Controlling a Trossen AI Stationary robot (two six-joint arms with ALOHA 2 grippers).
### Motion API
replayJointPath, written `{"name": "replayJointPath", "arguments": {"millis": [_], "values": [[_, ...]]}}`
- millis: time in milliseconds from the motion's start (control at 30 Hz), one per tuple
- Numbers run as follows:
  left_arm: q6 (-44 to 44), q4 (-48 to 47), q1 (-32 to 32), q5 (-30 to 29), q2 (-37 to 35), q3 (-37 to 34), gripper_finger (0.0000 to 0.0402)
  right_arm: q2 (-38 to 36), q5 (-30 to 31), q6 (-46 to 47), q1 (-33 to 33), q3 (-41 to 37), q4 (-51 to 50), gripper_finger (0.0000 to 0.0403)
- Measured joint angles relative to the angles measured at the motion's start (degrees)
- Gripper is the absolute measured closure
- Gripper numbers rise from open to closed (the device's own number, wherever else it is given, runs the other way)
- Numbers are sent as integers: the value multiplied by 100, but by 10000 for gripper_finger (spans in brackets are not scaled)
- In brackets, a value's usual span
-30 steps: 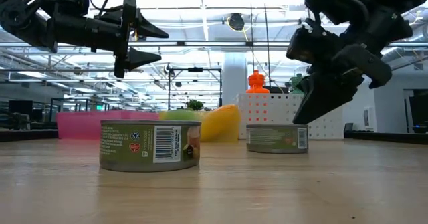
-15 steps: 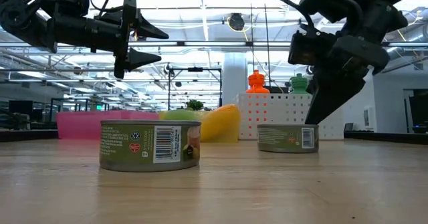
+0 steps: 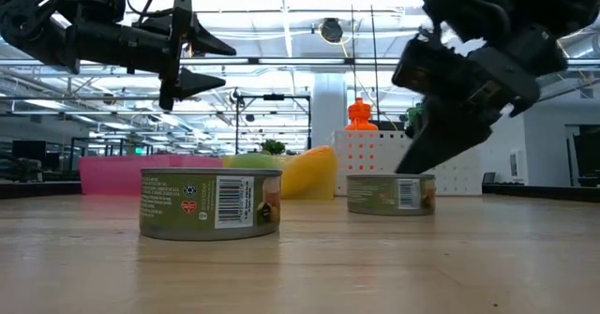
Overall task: Pick & Place Food Item
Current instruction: Put the bottom green tuna can into the red bin
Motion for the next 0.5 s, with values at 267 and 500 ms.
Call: {"name": "replayJointPath", "arguments": {"millis": [267, 500], "values": [[-48, -69, 0, -113, 0, 0, 101, 650, 21, -545, -7, 563, 335, 403], [-52, -86, 0, -113, -1, 0, 101, 386, 1061, -1256, 426, 1436, -583, 403]]}}
